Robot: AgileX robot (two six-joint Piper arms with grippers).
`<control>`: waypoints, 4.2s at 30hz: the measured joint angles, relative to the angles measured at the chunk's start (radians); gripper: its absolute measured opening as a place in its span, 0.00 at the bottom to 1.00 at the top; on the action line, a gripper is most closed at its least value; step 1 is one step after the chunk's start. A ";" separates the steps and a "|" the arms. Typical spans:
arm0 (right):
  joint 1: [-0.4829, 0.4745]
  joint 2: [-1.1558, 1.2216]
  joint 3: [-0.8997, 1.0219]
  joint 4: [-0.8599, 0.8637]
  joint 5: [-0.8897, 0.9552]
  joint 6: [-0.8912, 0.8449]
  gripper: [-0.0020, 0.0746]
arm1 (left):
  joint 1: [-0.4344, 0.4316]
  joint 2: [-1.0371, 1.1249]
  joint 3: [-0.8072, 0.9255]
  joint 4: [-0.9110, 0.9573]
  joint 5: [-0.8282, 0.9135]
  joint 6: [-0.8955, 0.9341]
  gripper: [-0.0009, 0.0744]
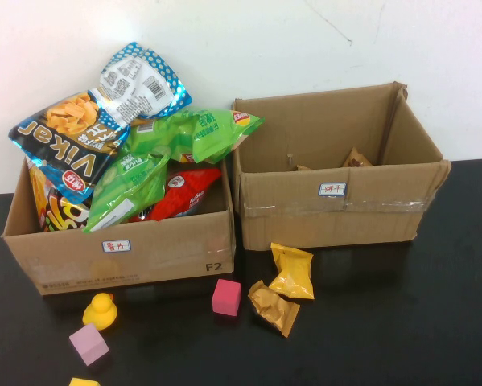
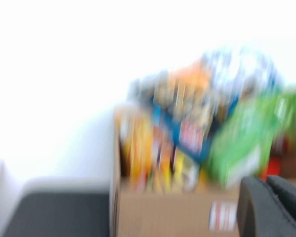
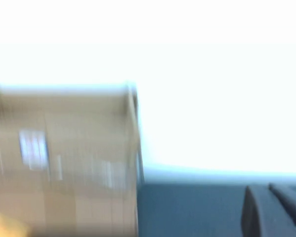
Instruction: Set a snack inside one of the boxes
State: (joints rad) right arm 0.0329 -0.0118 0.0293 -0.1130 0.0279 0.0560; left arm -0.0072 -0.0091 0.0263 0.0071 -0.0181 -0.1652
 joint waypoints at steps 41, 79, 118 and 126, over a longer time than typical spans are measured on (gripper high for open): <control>0.000 0.391 -0.516 0.084 0.450 0.209 0.03 | 0.000 0.378 -0.503 0.003 0.640 0.055 0.01; 0.598 1.767 -0.958 0.802 0.090 -0.434 0.65 | 0.000 0.709 -0.503 -0.171 0.581 0.192 0.01; 0.600 2.107 -1.101 1.005 -0.115 -0.425 0.70 | 0.000 0.709 -0.503 -0.250 0.573 0.232 0.01; 0.613 2.074 -1.105 0.989 -0.040 -0.575 0.70 | 0.000 0.709 -0.503 -0.250 0.573 0.237 0.01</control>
State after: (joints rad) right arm 0.6456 2.0626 -1.0755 0.8764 -0.0118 -0.5191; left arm -0.0072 0.7003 -0.4770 -0.2433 0.5546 0.0720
